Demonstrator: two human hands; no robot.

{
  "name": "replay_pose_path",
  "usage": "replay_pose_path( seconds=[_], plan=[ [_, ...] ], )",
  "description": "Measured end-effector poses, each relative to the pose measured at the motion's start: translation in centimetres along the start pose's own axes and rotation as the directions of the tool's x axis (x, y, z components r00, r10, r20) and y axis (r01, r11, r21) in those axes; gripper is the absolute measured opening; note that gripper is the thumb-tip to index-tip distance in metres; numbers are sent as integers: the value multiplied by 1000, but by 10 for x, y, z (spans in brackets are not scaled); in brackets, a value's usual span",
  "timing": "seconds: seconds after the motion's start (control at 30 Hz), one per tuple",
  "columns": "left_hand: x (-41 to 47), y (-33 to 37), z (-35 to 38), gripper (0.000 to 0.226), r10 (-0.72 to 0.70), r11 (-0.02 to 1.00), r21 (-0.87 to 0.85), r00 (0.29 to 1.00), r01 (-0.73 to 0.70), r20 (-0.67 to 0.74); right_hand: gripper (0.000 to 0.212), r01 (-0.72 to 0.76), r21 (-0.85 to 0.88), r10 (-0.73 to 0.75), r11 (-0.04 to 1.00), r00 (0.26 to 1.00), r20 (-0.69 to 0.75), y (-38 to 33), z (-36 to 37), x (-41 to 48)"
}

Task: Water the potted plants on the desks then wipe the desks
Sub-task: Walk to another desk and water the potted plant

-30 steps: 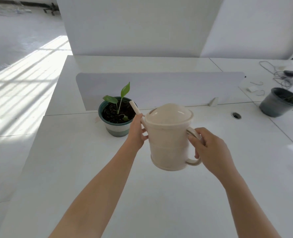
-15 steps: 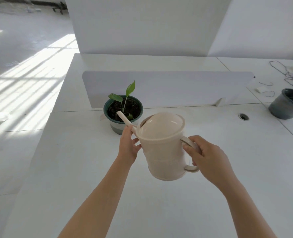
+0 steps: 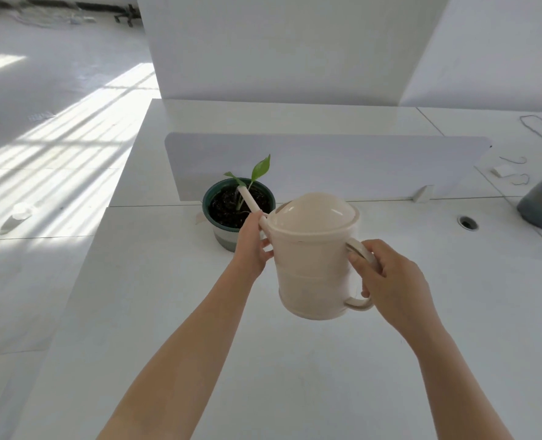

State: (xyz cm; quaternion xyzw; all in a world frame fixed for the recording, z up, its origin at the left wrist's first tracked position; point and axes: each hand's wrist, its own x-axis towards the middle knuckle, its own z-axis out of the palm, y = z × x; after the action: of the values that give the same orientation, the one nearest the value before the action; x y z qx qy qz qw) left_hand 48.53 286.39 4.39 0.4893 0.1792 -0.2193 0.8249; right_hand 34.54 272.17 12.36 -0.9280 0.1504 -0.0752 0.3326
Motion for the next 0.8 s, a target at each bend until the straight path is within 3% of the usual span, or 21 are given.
replay_pose_path(
  seconds=[0.43,0.67,0.8],
  plan=[
    [-1,-8,27,16,-61,998,-3,998,61,32,22,-66,-14,65,998,997,-31,10,-15,-10],
    [-3,-11,12,26,-67,998,-2,997,67,40,18,-45,3,45,999,997,66,8,-15,-19],
    [-19,-15,-2,15,-44,999,23,998,43,37,11,-50,20,48,999,992,116,12,-14,-29]
  ],
)
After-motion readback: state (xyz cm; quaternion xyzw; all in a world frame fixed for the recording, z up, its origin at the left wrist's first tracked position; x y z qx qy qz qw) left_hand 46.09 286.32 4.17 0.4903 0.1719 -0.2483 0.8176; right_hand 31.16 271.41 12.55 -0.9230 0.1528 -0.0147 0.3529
